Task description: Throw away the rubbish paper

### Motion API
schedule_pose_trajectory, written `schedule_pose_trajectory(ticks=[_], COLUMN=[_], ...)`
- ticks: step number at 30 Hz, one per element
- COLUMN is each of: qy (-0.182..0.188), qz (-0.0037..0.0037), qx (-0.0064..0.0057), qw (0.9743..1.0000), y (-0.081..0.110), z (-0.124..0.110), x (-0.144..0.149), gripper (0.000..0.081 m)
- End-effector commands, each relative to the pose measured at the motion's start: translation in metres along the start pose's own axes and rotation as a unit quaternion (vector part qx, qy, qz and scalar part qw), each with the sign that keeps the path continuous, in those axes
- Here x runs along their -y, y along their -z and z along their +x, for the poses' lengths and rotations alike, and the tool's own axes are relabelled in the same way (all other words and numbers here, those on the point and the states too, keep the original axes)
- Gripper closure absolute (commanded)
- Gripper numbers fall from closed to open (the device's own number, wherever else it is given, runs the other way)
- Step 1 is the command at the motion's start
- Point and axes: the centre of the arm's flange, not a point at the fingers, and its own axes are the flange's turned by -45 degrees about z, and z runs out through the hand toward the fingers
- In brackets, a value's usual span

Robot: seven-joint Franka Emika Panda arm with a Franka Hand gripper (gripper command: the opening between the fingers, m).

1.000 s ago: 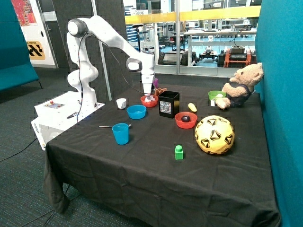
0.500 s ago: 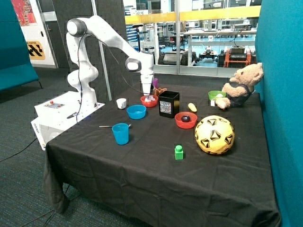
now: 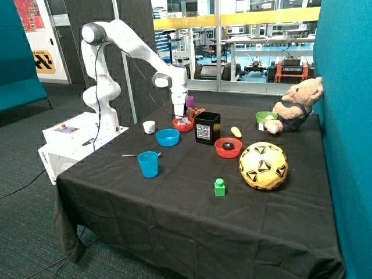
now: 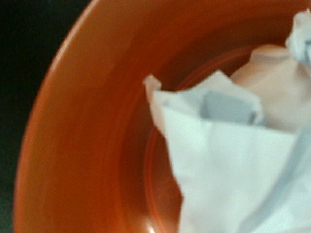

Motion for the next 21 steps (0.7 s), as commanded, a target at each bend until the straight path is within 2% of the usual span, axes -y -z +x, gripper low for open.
schedule_pose_trajectory(ticks=[1,10,19,20,21], qy=[0.009,0.023,0.016,0.014,0.011], qz=[0.00220,0.00219,0.00219,0.00219,0.00220], qx=[-0.0001,-0.0002,-0.0001,-0.0001,-0.0001], qw=[1.0000,0.9997,0.9999,0.9999,0.9999], y=[-0.007,-0.008,-0.011,-0.011,-0.012], z=[0.002,0.015,0.026,0.027,0.029], x=[0.001,0.004,0.001,0.000,-0.002], gripper=[0.0326,0.0312,0.0319,0.0327,0.0373])
